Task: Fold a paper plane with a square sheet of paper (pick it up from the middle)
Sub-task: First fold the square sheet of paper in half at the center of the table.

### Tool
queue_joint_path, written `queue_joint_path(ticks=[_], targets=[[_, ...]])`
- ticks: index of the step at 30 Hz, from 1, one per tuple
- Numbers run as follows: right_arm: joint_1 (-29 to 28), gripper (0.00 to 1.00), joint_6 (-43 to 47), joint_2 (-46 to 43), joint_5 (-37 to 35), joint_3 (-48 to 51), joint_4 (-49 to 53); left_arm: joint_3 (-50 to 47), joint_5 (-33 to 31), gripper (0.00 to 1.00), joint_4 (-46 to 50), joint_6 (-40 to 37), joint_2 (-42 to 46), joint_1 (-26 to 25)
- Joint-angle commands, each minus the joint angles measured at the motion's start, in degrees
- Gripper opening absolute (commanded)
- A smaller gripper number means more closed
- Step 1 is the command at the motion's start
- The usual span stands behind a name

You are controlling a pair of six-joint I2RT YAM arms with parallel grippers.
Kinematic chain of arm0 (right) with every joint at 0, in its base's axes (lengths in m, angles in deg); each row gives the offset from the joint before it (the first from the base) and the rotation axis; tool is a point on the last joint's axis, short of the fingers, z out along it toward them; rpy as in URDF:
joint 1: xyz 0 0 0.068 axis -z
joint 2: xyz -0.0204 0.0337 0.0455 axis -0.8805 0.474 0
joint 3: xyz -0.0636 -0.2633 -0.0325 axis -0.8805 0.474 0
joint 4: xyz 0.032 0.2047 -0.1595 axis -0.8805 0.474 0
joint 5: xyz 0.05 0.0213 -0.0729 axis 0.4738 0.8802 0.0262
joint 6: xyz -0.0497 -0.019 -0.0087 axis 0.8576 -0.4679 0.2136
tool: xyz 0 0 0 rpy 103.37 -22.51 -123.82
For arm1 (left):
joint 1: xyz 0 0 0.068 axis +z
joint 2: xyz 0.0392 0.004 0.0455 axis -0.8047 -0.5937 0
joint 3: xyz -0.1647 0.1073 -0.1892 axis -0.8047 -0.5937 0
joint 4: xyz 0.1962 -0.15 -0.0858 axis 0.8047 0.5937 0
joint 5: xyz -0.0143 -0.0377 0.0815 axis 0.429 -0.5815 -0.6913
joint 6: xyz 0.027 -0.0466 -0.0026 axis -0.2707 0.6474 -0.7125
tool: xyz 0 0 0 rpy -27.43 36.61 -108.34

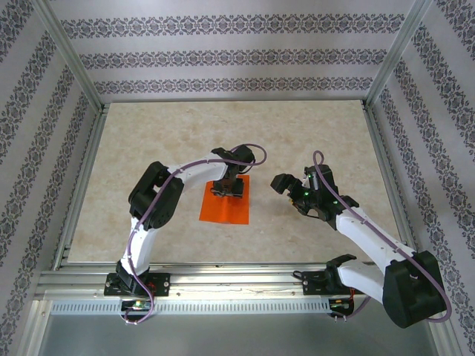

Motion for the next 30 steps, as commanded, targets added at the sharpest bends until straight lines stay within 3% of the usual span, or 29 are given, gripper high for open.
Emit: queue_joint_path(ticks=[1,6,14,23,26,30], targets=[[-0.1,0.98,-0.7,-1.2,-0.7,0.6,0.8,-3.0,2.9,0.46,-2.3,-0.6,0.1,-0.6],[-0.2,0.98,-0.4,-1.4,-0.7,0.5,0.9,-3.0,4.0,0.37,-3.0,-1.3,2.6,-0.6],[0.5,0.98,2.2,-2.1,-2.5,-0.5,4.0,-5.3,8.9,0.33,-9.1,-0.6,9.4,-0.5],[2.7,0.98,9.8,-4.9,-16.4,-7.2,19.2,-7.2,22.6,0.33,-17.5,4.1,14.6,1.0],[7.2,0.98,12.2,-6.3,-9.7,-6.8,16.4,-11.4,31.4,0.33,-28.2,10.0,16.6,2.4],[16.1,0.98,7.8,-8.6,8.9,-0.5,2.7,-21.3,41.0,0.33,-53.6,24.9,18.2,4.3]])
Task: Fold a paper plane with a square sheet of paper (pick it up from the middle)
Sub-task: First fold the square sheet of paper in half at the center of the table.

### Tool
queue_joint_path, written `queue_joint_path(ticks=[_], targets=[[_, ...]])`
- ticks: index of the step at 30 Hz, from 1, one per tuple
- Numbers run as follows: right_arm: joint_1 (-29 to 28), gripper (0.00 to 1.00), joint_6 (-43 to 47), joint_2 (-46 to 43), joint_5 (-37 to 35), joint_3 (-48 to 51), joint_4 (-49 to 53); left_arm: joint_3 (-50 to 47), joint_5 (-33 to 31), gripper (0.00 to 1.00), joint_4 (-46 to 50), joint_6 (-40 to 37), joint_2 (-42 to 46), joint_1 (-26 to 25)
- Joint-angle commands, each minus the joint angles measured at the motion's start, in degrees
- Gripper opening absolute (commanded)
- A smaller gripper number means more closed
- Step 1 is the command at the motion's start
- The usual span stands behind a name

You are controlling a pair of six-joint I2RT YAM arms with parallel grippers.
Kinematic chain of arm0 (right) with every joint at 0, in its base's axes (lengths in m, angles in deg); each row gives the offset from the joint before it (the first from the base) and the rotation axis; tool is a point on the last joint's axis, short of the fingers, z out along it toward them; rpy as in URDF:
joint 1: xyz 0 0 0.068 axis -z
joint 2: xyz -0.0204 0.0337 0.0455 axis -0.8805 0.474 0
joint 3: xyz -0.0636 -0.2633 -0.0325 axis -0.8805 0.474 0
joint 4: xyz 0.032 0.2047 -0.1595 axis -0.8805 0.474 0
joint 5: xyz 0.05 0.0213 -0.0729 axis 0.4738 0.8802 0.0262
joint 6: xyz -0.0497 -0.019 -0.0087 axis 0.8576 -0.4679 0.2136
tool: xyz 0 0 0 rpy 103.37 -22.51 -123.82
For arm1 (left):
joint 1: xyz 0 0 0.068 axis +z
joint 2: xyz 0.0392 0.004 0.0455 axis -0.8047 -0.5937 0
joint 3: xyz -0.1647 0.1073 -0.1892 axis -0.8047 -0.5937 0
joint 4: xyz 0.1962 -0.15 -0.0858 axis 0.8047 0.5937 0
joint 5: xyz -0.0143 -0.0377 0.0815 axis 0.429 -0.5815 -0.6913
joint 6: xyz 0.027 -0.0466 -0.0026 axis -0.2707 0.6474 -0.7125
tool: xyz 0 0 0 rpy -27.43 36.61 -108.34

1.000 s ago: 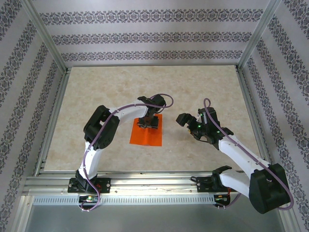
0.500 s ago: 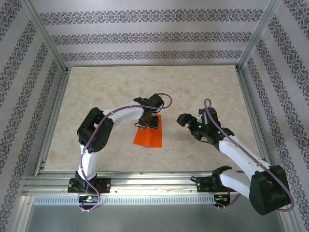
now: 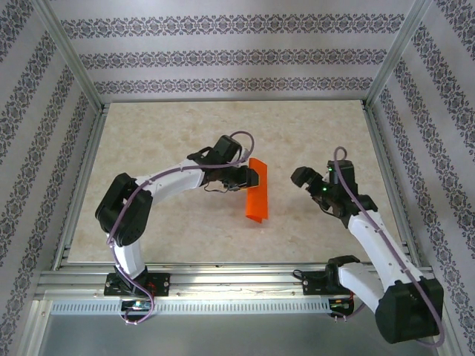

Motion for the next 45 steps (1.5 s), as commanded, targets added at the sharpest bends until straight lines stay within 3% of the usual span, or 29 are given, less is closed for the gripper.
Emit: queue_joint_path(ticks=[1,5,9,14,21,25,33,36,45], targets=[[4.7,0.98,-2.2,-1.8,15.4,4.7,-11.3,-5.4,11.0,0.34,-23.5,14.2,0.6,1.8],[4.7,0.98,-1.1,-1.8,19.4,4.5,-13.1,-8.1,11.0,0.37,-25.2,15.1,-0.9,2.2],[2.5,0.98,0.7,0.8,21.9,3.5,-12.6,-8.9,7.7,0.38,-17.8,10.1,-2.3,2.6],[-3.4,0.95,2.6,4.6,18.6,2.2,-11.2,-8.7,3.2,0.38,-9.3,4.0,-3.7,2.6],[-10.2,0.93,2.1,9.1,13.3,0.7,-12.0,-9.7,-0.8,0.38,-6.0,0.8,-5.1,2.6],[-11.3,0.9,1.3,11.0,12.1,0.2,-12.0,-9.0,-5.2,0.41,-1.4,-2.0,-5.2,2.6],[-11.5,0.89,-0.5,11.5,11.3,1.9,-13.8,-7.1,-7.8,0.5,2.7,-4.8,-6.4,2.6],[-11.7,0.84,-0.7,12.2,11.8,2.2,-14.7,-6.2,-9.0,0.5,4.1,-5.3,-7.0,2.6],[-15.2,0.46,2.3,20.4,12.4,-0.4,-15.0,-6.2,-13.2,0.52,6.3,-3.6,-7.5,2.5]])
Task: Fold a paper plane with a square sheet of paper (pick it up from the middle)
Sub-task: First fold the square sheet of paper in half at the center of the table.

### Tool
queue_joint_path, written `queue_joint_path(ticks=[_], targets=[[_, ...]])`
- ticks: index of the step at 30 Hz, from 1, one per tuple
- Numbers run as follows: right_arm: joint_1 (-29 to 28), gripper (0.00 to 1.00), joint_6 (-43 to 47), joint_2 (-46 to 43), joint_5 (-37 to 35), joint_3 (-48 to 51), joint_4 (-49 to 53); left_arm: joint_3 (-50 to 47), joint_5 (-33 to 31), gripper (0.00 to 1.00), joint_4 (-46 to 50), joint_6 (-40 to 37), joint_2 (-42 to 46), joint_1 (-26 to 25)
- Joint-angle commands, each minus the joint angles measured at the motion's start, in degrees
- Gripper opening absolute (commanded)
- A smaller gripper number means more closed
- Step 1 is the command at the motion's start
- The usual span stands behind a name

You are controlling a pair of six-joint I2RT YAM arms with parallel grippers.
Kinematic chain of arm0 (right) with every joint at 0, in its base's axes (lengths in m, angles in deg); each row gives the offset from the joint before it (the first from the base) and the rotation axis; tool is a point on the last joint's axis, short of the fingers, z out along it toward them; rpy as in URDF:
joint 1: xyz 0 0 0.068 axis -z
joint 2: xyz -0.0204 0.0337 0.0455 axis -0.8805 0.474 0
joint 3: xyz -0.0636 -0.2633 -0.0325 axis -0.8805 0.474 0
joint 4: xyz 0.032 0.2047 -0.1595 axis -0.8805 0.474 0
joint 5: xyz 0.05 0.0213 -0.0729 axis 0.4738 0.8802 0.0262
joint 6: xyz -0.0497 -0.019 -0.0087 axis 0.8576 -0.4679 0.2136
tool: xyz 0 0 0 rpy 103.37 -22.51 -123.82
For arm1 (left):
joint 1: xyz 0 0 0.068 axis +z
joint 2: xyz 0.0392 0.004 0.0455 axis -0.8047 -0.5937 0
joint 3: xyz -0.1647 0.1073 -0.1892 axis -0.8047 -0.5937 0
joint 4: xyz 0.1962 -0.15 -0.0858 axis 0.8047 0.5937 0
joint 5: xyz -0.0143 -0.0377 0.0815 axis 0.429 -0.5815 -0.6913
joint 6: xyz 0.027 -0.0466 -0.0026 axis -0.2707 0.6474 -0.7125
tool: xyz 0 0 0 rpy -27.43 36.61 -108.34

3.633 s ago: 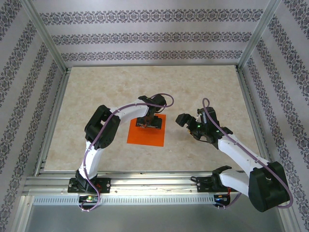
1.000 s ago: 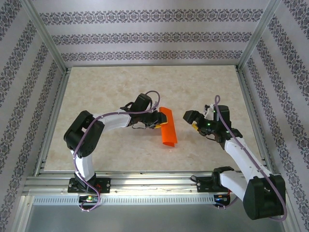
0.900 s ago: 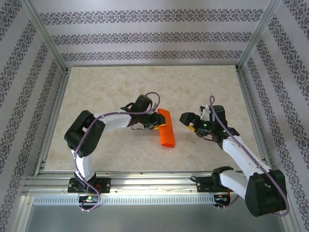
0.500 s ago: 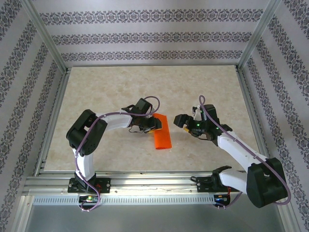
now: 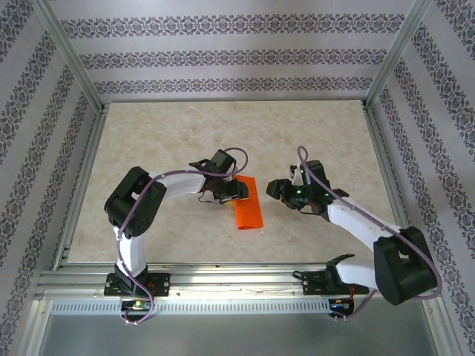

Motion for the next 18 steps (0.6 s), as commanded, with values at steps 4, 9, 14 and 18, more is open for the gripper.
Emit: queue_joint_path(ticks=[4,9,14,18], targets=[[-2.4,0.28,3.0,6.7,0.2,-3.5,0.8,-0.2,-8.2,0.52,5.4,0.6,-2.0,0.5],[-3.8,0.13,3.9,11.7,2.3,-5.0,-0.5,0.4,-9.5,0.52,6.5,0.6,-2.4,0.5],[-5.1,0.08,4.3,17.2,4.2,-7.3,-1.4,1.2,-10.2,0.53,7.5,0.9,-3.3,0.4],[-5.9,0.06,4.3,20.8,5.0,-8.8,-2.3,1.3,-10.4,0.54,7.5,1.1,-3.6,0.3]])
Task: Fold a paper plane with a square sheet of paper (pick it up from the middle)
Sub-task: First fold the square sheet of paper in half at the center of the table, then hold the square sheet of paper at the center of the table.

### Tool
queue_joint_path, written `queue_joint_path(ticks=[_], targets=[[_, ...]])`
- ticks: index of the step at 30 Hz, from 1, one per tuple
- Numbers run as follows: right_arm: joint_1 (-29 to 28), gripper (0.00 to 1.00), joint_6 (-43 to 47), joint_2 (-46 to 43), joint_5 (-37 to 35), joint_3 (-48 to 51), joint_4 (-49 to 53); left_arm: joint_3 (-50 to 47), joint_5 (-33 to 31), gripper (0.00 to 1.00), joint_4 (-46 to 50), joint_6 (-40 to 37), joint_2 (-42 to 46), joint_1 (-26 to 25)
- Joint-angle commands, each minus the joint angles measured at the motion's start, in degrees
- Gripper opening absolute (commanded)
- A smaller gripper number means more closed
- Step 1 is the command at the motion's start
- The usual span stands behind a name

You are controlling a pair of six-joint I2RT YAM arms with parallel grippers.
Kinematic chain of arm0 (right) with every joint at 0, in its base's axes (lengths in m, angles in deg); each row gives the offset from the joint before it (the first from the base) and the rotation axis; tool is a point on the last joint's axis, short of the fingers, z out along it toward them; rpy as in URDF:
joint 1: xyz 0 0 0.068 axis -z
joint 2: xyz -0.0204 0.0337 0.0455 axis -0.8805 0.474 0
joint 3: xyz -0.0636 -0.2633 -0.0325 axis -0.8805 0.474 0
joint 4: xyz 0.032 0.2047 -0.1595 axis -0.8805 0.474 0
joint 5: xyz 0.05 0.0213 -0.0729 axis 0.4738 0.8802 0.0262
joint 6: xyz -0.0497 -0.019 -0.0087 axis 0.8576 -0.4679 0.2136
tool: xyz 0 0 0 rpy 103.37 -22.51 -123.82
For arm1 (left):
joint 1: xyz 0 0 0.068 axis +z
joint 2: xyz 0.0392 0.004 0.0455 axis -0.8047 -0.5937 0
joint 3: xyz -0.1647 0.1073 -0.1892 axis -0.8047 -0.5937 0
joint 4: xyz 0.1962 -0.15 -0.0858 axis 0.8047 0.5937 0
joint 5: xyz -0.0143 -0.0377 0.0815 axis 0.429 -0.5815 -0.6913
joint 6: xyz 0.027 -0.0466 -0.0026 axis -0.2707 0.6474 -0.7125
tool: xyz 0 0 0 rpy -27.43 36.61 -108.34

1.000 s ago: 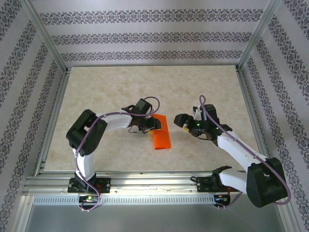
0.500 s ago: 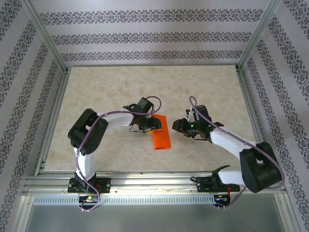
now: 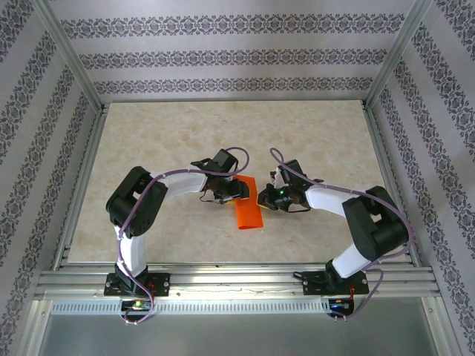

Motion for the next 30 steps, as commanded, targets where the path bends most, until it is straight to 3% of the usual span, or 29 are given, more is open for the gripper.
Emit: queue_joint_path(ticks=[1,13,18,25,30], targets=[[-0.8,0.05,1.3,2.4,1.8,-2.0,-1.5,-0.3,-8.4,0.54,5.3,0.4,-3.0,0.9],[-1.2,0.02,1.8,7.1,-0.8,-0.7,1.0,0.5,-8.2,0.57,5.1,-0.5,-0.8,0.6],[-2.2,0.02,-1.9,6.4,-1.9,0.8,-1.0,-2.7,-7.7,0.67,-0.5,-1.3,5.7,1.0],[-4.8,0.01,-7.4,6.2,-4.4,1.1,-4.0,-9.6,-11.6,0.98,-7.3,-5.5,15.8,2.8],[-5.1,0.0,-10.3,5.7,-5.6,2.2,-6.2,-12.2,-18.4,0.99,-6.5,-11.7,23.1,3.7]])
